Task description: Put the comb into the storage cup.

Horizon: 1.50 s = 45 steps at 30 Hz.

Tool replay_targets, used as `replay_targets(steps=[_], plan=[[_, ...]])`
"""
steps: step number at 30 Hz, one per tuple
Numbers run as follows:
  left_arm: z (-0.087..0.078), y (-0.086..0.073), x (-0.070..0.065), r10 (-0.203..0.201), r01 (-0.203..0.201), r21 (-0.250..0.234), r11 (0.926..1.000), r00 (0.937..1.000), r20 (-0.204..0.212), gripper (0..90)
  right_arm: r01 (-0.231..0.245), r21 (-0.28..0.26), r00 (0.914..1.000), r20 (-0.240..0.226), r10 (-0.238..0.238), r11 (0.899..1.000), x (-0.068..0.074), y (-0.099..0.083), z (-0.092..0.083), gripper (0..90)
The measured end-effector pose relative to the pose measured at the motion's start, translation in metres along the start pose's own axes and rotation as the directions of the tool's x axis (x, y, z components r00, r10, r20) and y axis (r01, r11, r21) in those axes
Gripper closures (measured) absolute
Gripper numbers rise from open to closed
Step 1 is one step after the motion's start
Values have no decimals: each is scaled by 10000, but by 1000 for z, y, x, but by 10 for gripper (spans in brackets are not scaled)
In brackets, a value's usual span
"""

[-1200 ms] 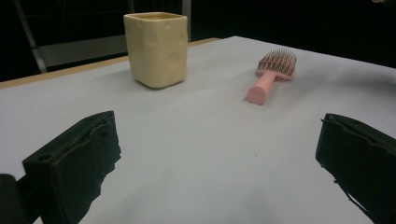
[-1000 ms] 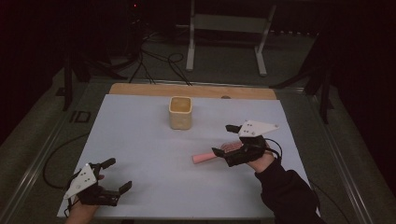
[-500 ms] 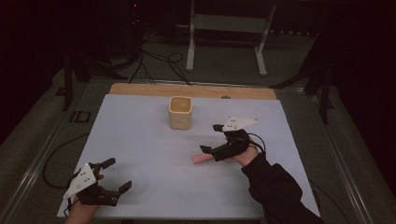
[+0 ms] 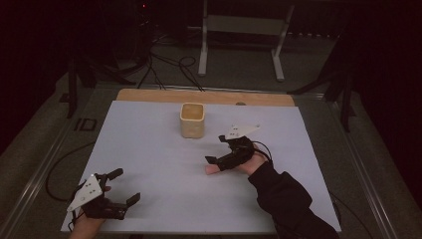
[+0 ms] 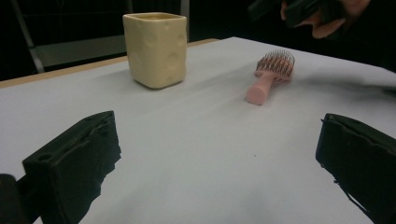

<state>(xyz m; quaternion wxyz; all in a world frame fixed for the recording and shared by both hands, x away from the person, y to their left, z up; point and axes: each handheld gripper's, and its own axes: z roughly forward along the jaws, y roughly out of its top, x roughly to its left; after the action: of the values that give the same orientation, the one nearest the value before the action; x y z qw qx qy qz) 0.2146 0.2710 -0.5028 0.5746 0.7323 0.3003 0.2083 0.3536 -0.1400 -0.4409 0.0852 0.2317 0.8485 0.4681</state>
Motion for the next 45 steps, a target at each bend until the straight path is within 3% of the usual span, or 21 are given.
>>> replay_targets(steps=[9, 15, 18, 21, 24, 30, 33, 40, 45], plan=[[0, 0, 1, 1, -1, 8, 10000, 10000, 12, 0, -225, 781, 9997, 131, 215, 9967, -5, -9, 29, 108], [0, -1, 1, 3, -3, 27, 10000, 10000, 21, 0, -330, 1160, 9969, 744, 245, 9927, -4, -12, 42, 147], [0, -1, 1, 5, -5, 25, 10000, 10000, 13, 0, -386, 1311, 9936, 1104, 241, 9906, -5, -14, 46, 255], [0, 0, 1, 4, -4, 37, 10000, 10000, 9, 0, -532, 1439, 9893, 1421, 326, 9882, -5, -15, 49, 419], [0, -1, 1, 26, -26, 38, 10000, 10000, 8, 0, -766, 1595, 9866, 1547, 517, 9842, -7, -16, 51, 548], [0, 0, 0, 54, -54, 58, 10000, 10000, 7, 0, -558, 2126, 9932, 1122, 324, 9755, -7, -18, 56, 809], [0, -1, 0, 36, -37, 71, 10000, 10000, 27, 0, -516, 2360, 9941, 1051, 273, 9704, -6, -20, 58, 898], [0, -1, 0, 39, -39, 87, 10000, 10000, 32, 0, -631, 2683, 9943, 998, 375, 9613, -4, -24, 63, 900], [0, -1, 0, 48, -48, 100, 9999, 10000, 47, 0, -628, 3097, 9957, 846, 383, 9488, 0, -29, 70, 900]])
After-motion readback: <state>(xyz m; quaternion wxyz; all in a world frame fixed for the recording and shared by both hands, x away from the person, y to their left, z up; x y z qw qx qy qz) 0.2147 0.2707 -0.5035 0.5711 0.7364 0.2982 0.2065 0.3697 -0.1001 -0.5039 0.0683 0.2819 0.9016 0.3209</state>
